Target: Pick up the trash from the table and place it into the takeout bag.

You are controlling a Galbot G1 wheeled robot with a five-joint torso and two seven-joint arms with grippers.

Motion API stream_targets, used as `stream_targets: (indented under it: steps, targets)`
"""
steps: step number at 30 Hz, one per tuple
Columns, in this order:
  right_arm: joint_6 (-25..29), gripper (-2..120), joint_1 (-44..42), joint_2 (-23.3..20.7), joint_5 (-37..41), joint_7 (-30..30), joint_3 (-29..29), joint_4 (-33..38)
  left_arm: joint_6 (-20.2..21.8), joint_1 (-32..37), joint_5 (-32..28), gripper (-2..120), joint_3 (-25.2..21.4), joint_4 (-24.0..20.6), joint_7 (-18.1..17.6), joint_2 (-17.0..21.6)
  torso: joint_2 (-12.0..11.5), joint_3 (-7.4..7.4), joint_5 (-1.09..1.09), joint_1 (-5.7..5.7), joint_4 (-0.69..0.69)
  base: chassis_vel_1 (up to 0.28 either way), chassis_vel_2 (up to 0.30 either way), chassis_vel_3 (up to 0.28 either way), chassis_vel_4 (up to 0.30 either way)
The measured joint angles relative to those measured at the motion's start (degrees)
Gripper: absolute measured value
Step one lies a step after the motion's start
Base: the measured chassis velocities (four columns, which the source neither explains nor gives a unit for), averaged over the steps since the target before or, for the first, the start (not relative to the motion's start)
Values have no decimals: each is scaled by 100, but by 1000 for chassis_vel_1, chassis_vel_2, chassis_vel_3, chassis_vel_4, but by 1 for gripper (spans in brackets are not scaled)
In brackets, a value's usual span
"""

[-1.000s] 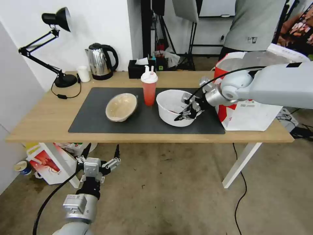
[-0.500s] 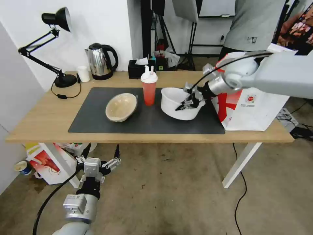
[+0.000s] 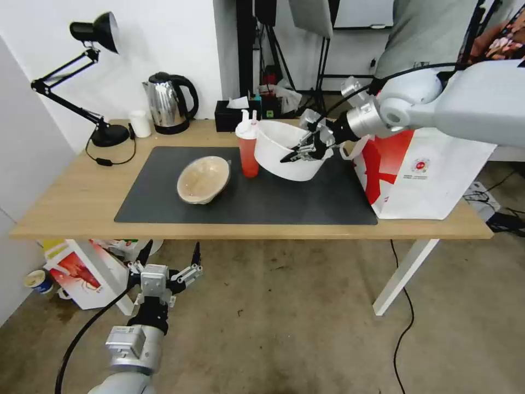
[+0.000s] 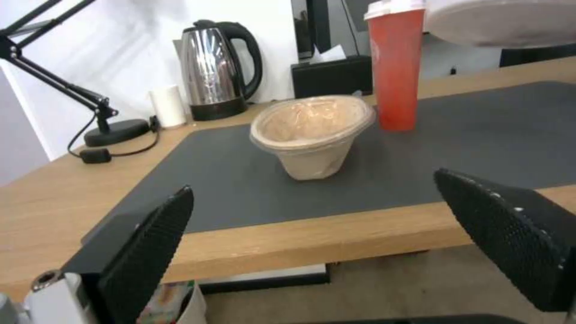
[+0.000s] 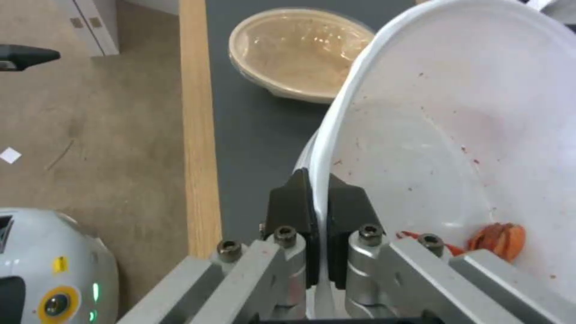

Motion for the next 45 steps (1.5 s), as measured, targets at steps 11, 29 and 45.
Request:
stream_targets:
  steps: [11,29,45]
  targets:
    - [-1,1,383,175,72,-55,8,130,0,0,0,100,0,0,0,0,0,0,2,0,0,0,0,0,0]
    - [22,1,1041,585,124,-299,-16,88,0,0,0,100,0,0,0,0,0,0,1,0,0,0,0,0,0]
    - [48,1,1700,1067,156,-493,-281,90,0,0,0,100,0,0,0,0,0,0,1,0,-1,0,0,0,0]
